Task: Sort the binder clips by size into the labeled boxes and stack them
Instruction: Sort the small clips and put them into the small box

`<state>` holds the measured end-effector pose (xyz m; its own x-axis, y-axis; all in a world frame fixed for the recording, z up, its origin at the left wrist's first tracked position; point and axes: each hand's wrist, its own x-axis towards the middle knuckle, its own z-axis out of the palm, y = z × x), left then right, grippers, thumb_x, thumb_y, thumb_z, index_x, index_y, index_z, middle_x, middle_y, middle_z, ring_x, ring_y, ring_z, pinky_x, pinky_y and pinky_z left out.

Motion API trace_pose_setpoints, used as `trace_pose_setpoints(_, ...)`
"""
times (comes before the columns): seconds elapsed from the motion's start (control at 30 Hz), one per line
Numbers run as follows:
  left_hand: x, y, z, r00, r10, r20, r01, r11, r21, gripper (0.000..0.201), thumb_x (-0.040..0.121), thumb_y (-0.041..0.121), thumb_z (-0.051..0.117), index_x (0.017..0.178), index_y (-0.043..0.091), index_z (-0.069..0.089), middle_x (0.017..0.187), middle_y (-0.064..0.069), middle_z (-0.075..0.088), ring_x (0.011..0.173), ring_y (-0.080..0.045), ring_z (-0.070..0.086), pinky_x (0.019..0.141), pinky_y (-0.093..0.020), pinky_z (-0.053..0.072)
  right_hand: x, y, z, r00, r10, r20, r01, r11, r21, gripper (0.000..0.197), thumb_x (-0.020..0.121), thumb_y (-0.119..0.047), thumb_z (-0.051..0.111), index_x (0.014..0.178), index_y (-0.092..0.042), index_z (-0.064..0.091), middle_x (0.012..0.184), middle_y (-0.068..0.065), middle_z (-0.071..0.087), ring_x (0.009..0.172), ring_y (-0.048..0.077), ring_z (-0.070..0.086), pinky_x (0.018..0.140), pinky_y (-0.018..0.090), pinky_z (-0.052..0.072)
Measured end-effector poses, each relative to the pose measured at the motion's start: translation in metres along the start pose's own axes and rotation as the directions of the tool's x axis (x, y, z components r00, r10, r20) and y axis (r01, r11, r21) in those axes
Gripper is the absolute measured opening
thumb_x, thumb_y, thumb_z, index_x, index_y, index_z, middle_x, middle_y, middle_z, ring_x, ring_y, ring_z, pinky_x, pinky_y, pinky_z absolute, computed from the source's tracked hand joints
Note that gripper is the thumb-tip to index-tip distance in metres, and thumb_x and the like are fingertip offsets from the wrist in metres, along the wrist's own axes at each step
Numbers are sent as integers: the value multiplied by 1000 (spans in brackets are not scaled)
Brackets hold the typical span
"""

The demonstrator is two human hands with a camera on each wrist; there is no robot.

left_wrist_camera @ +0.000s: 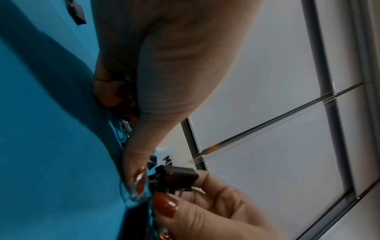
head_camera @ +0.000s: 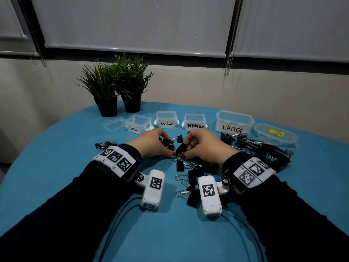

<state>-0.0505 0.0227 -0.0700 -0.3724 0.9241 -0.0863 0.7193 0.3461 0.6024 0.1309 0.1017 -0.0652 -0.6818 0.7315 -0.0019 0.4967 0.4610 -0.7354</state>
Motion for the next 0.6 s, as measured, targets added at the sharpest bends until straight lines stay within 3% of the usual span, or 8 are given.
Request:
trace_pose_setpoints(0.1, -1, 3, -7, 993, 22, 118, -28, 999, 45, 62, 64, 35, 94, 117, 36, 63, 116, 6, 61, 106, -15, 59, 95, -33, 50, 3, 2, 1, 995, 49, -87, -40, 995, 95, 35, 69, -11, 91, 95, -11, 68, 88, 7, 76, 78, 22, 72, 78, 36, 59)
trace_pose_setpoints(0.2, -1, 5, -15, 965, 44, 260, -42, 999, -14, 75, 60, 31, 96, 126, 39, 61, 120, 6, 63, 111, -16, 60, 104, -35, 47, 4, 4, 3, 984, 98, -151, -66, 976, 208, 35, 71, -6, 89, 99, -3, 68, 83, 12, 72, 66, 21, 68, 65, 35, 59)
trace_pose_setpoints(0.27, 3, 6, -14, 948, 71, 309, -41, 994, -104, 86, 52, 41, 97, 128, 44, 57, 116, 2, 67, 107, -18, 65, 102, -37, 51, 3, 4, 4, 983, 126, -135, -73, 937, 342, 35, 73, 0, 86, 102, 3, 66, 86, 18, 71, 64, 22, 68, 59, 30, 58)
trace_pose_setpoints(0.3, 5, 7, -11, 950, 83, 299, -46, 991, -130, 83, 50, 49, 96, 124, 50, 57, 113, -1, 69, 102, -20, 67, 97, -37, 53, 4, 3, 5, 985, 130, -112, -74, 910, 407, 33, 75, 2, 84, 103, 3, 67, 92, 21, 73, 68, 25, 70, 63, 30, 59)
trace_pose_setpoints(0.4, 13, 12, -3, 979, 72, 189, -71, 997, -11, 45, 65, 65, 81, 105, 57, 62, 103, 2, 72, 92, -21, 69, 86, -35, 57, 3, -1, 0, 991, 113, -75, -57, 849, 525, 16, 86, 7, 71, 98, -2, 69, 100, 24, 73, 81, 28, 72, 74, 31, 63)
trace_pose_setpoints(0.5, 15, 19, -1, 995, 37, 88, -45, 995, 90, 26, 85, 59, 69, 104, 42, 67, 85, 8, 68, 65, -10, 59, 57, -20, 47, 1, 1, -18, 973, 120, -198, -23, 900, 435, 27, 92, 13, 56, 92, -10, 71, 98, 16, 75, 80, 19, 70, 62, 21, 59)
trace_pose_setpoints(0.6, 19, 22, 3, 1000, 15, 24, -17, 997, 80, 22, 95, 49, 62, 107, 31, 67, 66, 9, 54, 49, -7, 43, 36, -12, 30, -1, 10, -33, 945, 151, -290, -73, 962, 264, 42, 90, 18, 46, 91, -15, 72, 94, 7, 74, 90, 17, 69, 65, 24, 55)
